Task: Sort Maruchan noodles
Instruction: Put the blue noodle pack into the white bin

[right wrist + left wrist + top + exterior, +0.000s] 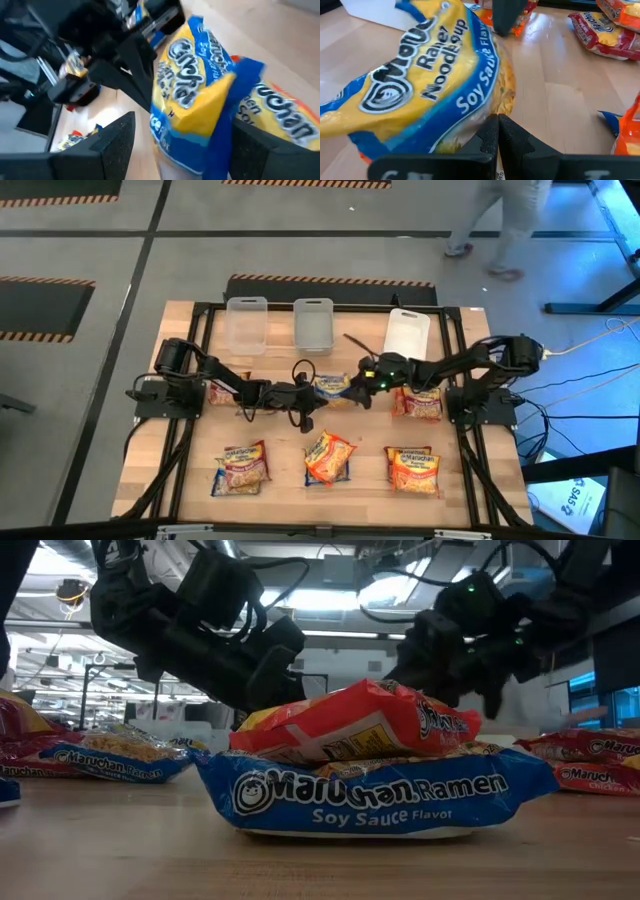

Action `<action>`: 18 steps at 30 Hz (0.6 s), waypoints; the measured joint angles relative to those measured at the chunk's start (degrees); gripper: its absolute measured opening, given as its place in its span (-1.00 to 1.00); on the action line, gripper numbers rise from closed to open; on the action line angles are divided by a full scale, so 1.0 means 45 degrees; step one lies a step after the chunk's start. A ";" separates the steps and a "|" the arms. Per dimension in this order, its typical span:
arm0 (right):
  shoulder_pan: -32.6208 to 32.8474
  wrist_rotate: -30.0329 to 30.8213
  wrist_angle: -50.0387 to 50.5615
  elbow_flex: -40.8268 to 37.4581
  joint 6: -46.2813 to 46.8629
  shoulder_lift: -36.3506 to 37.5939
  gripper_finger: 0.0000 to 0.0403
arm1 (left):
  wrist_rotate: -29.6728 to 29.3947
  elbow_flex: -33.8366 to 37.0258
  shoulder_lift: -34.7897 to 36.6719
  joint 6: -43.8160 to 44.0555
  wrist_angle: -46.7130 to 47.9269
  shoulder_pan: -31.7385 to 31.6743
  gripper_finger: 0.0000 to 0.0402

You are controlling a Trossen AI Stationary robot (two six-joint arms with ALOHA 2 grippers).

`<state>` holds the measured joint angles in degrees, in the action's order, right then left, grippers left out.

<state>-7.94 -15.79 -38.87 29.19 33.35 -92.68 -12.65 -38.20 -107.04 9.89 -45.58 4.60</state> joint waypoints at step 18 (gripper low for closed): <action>0.0352 0.0736 0.1044 0.1006 -0.1551 -0.0550 -0.57 | 0.0055 0.0005 -0.0010 0.0026 -0.0049 0.0018 -0.97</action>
<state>-6.35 -12.48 -34.17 33.71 26.38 -95.15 -12.41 -38.17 -107.09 10.01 -45.80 4.68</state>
